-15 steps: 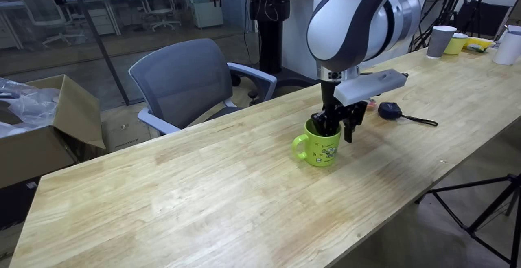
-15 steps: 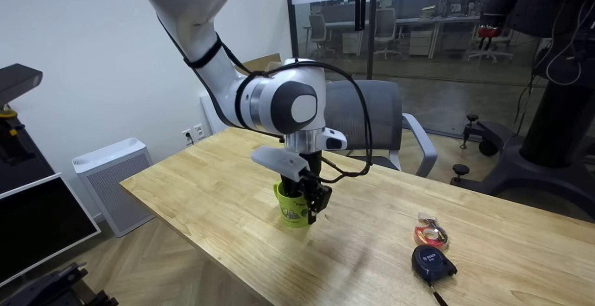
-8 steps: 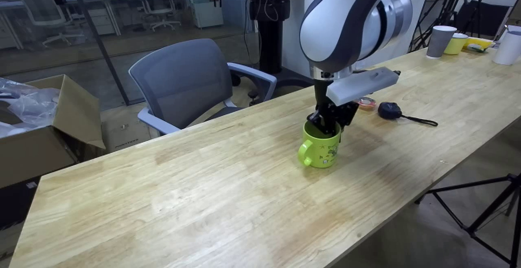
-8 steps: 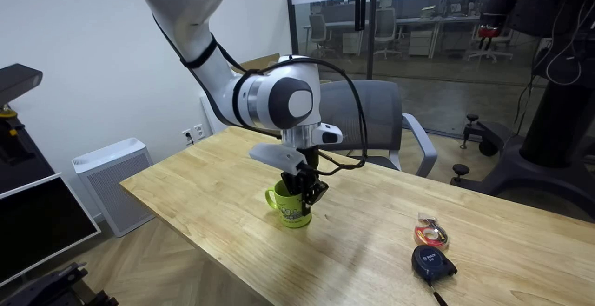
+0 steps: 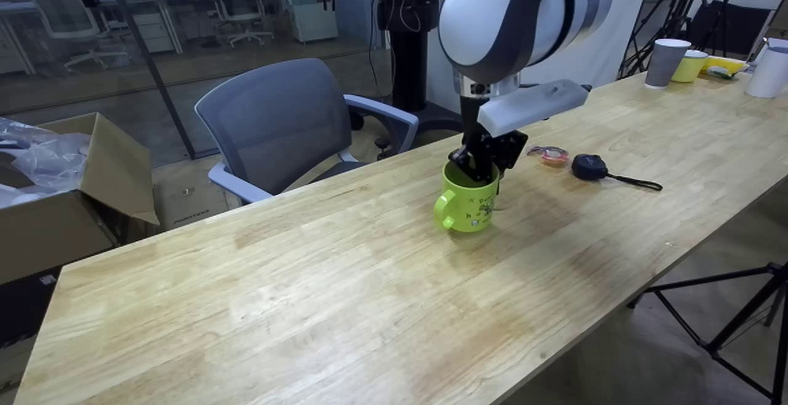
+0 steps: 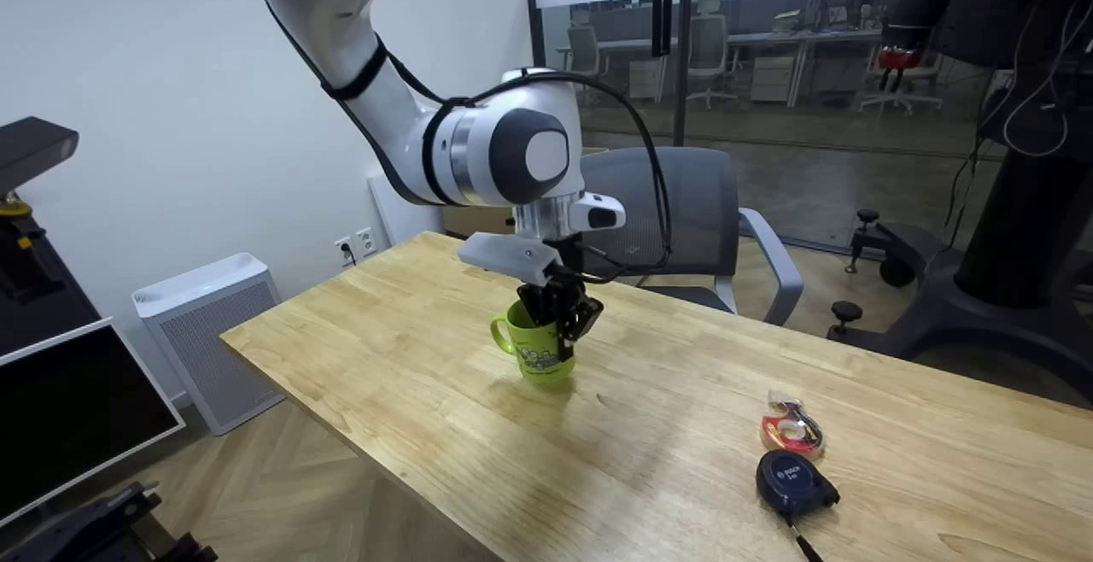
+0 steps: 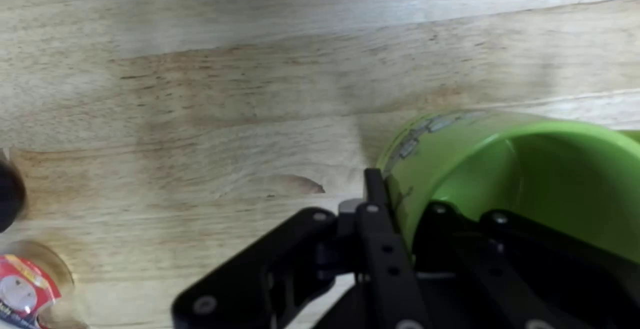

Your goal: Move the yellow mug to the front right side of the table

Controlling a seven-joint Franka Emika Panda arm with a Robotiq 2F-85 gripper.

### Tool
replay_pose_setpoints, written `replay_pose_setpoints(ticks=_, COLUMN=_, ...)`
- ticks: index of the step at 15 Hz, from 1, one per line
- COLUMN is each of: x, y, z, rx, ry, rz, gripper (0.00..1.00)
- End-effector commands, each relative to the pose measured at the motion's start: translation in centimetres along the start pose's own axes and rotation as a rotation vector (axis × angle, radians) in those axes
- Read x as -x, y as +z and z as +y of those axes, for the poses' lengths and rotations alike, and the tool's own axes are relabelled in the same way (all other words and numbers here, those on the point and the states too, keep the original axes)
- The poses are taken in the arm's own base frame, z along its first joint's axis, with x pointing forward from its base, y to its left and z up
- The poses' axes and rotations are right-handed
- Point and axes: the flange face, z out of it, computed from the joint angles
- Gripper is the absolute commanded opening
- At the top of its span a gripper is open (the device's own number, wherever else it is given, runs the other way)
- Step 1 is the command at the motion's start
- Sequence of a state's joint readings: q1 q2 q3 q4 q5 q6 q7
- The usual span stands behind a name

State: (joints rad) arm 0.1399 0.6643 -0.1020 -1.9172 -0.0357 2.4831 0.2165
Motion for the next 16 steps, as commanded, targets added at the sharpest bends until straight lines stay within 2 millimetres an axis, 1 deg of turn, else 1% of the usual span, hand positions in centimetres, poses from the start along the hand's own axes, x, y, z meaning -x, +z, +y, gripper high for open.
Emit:
replay_pose_setpoints(ticks=1, x=-0.5, y=-4.2, z=-1.1, rx=0.012, ry=0.01, rz=0.037, gripper=0.02)
replay_pose_setpoints(ticks=3, x=-0.6, y=-5.2, z=-1.6, rx=0.009, ry=0.005, rz=0.043, gripper=0.02)
replay_pose_setpoints(ticks=5, x=-0.6, y=-5.8, z=-2.0, rx=0.007, ry=0.0, rz=0.038, gripper=0.02)
replay_pose_setpoints(ticks=7, x=-0.6, y=-6.0, z=-1.9, rx=0.005, ry=-0.003, rz=0.027, gripper=0.02)
replay_pose_setpoints(ticks=9, x=-0.6, y=-6.0, z=-1.4, rx=0.002, ry=-0.001, rz=0.011, gripper=0.02)
replay_pose_setpoints(ticks=12, x=-0.7, y=-5.7, z=0.2, rx=0.004, ry=0.012, rz=-0.014, gripper=0.02)
replay_pose_setpoints(ticks=16, x=-0.9, y=-5.2, z=3.5, rx=-0.004, ry=0.048, rz=-0.041, gripper=0.02)
